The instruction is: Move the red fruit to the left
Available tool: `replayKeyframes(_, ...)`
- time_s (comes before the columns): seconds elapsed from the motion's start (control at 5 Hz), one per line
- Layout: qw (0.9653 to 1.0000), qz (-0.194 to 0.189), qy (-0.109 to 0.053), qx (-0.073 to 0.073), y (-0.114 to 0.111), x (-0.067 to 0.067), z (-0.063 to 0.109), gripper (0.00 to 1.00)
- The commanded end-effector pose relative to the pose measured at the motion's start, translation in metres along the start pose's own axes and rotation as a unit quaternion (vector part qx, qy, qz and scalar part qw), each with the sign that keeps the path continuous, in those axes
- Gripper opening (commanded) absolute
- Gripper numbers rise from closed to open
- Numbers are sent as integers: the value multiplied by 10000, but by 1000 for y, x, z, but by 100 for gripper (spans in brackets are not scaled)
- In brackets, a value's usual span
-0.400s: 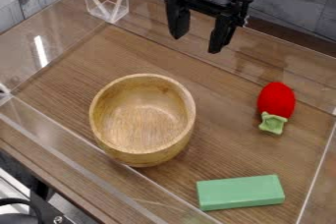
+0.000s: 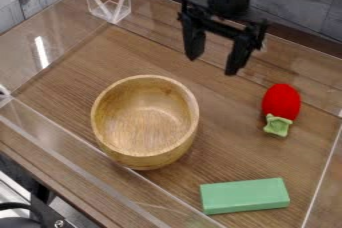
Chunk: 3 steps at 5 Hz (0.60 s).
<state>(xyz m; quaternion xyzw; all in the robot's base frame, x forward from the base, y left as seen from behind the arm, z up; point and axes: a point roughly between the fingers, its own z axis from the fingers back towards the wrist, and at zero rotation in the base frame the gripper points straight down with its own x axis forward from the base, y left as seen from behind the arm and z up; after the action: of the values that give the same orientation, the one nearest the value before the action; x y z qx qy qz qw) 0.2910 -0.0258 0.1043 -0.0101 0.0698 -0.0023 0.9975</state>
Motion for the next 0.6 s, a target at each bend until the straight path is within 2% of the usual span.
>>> replayKeyframes(0.0, 9991, 188, -362, -76, -11, 9, 5, 100)
replayKeyframes(0.4, 9963, 428, -722, -196, -32, 25, -16, 100)
